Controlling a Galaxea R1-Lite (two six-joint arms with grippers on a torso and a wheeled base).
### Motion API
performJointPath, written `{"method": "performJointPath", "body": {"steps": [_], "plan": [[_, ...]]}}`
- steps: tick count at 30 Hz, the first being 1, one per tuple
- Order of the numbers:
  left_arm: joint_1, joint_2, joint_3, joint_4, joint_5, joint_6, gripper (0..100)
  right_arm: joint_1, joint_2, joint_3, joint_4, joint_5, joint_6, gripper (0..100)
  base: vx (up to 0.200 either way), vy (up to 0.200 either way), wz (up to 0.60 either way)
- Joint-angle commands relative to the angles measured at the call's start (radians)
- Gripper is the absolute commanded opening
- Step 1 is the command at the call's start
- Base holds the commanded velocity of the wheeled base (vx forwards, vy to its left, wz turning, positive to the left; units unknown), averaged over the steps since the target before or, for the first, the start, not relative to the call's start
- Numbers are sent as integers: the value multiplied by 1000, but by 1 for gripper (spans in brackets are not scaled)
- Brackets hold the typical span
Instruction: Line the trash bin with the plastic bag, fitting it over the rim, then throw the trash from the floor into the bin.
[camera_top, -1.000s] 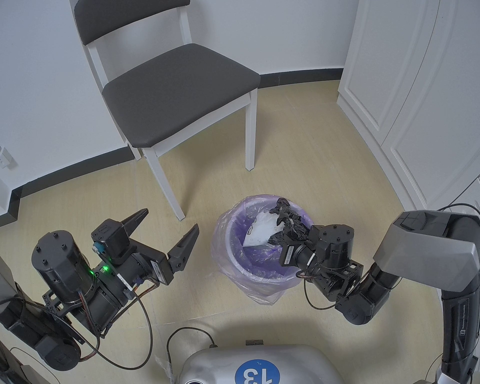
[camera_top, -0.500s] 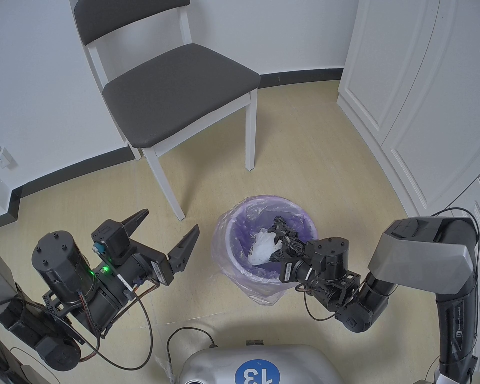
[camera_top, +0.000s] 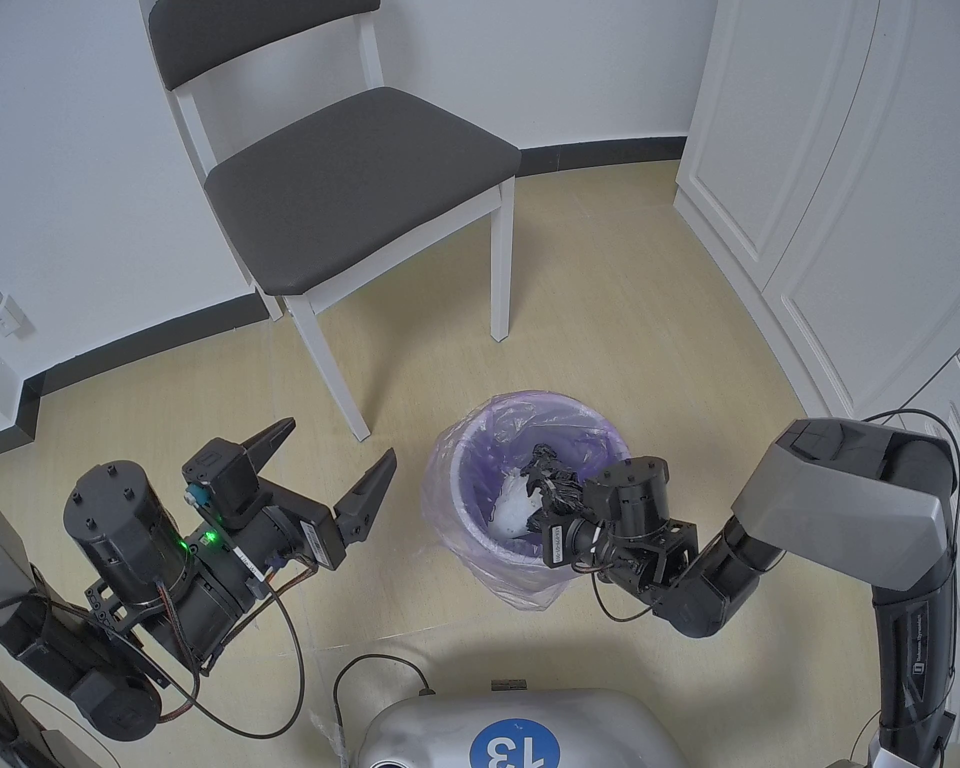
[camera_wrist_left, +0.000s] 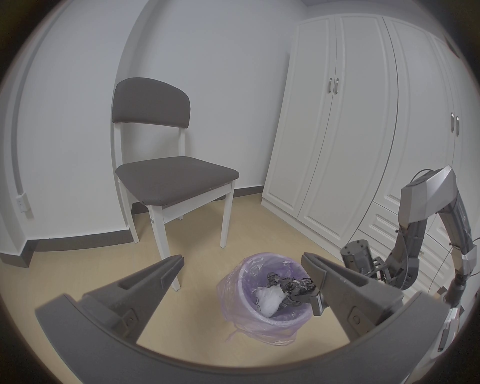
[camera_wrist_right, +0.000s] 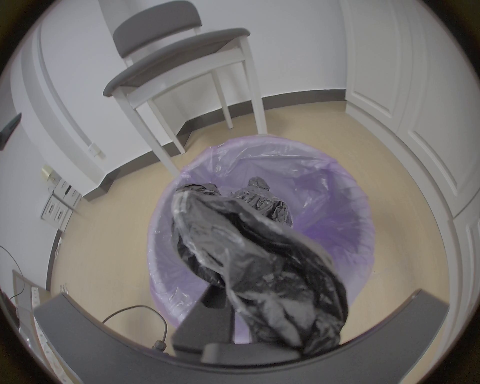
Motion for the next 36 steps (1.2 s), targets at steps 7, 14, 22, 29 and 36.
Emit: {"method": "performJointPath", "body": {"steps": [7, 14, 22, 29, 36], "plan": [[2, -5, 4, -2, 1, 2, 100, -6, 0, -194, 171, 20, -106, 0, 0, 0, 0], [-1, -18, 6, -2, 1, 11, 100, -32, -9, -179, 199, 20, -271, 0, 0, 0, 0], [-6, -24, 9, -2, 1, 19, 100, -38, -9, -161, 211, 19, -302, 0, 0, 0, 0], [-8, -22, 11, -2, 1, 19, 100, -50, -3, -179, 213, 12, -302, 0, 0, 0, 0], [-9, -18, 11, -2, 1, 19, 100, -59, 57, -210, 205, 8, -302, 0, 0, 0, 0]]}}
